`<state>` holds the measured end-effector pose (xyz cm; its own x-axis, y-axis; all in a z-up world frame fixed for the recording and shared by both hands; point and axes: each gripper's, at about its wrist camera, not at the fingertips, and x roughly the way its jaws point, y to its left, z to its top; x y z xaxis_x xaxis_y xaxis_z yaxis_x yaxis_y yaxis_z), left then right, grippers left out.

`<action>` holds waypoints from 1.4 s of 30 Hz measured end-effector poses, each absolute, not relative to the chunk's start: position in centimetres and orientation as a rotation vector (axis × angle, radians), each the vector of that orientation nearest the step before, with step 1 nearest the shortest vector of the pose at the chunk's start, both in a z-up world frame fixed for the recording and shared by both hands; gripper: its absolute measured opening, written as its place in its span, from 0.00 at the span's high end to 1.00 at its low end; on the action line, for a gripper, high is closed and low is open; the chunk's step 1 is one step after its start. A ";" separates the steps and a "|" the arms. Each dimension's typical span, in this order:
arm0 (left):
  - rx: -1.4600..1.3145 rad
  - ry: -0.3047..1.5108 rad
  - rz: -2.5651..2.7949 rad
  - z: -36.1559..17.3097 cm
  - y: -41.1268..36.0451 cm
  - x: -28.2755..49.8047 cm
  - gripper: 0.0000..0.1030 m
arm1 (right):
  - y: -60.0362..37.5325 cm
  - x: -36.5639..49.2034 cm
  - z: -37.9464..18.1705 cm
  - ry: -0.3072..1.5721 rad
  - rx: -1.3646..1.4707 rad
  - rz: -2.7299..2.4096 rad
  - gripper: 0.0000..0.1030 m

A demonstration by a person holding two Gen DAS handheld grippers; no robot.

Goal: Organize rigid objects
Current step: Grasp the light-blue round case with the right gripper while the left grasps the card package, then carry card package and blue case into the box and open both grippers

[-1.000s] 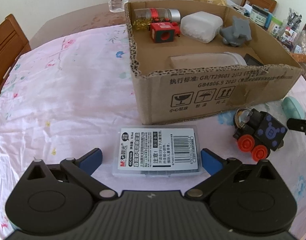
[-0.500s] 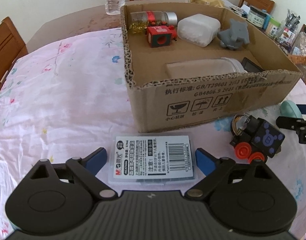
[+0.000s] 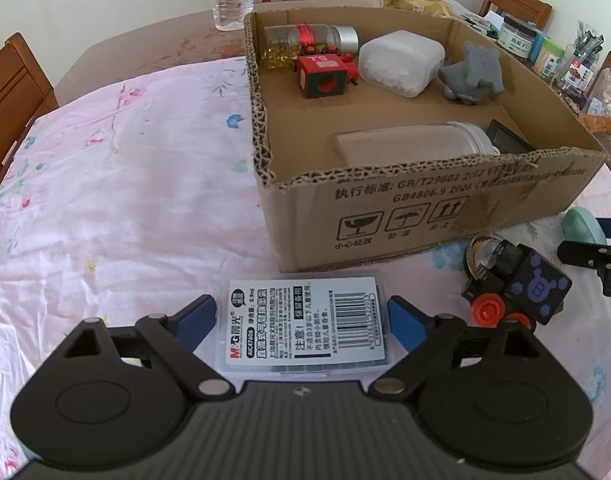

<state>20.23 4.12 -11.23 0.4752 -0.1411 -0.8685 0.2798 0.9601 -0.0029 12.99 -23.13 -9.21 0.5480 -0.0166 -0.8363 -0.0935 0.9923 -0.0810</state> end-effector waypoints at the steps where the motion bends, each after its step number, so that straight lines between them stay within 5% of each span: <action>1: 0.147 1.046 -0.259 -11.2 4.1 20.3 0.12 | -23.1 13.0 -9.2 0.991 -0.123 0.045 0.38; 3: 0.145 1.048 -0.259 -11.2 4.1 20.2 0.12 | -23.1 13.1 -9.1 0.993 -0.119 0.043 0.44; 26: 0.252 1.056 -0.341 -6.0 3.9 16.9 0.12 | -24.1 11.2 -5.3 1.019 -0.235 0.183 0.44; 42: 0.280 0.865 -0.449 1.3 0.5 19.5 0.12 | -23.3 11.0 1.6 0.933 -0.286 0.307 0.44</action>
<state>19.50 0.52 1.30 0.5647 -0.2645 -0.7818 0.4868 0.8717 0.0567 11.01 -23.30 1.61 0.5579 0.1344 -0.8190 -0.3786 0.9193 -0.1071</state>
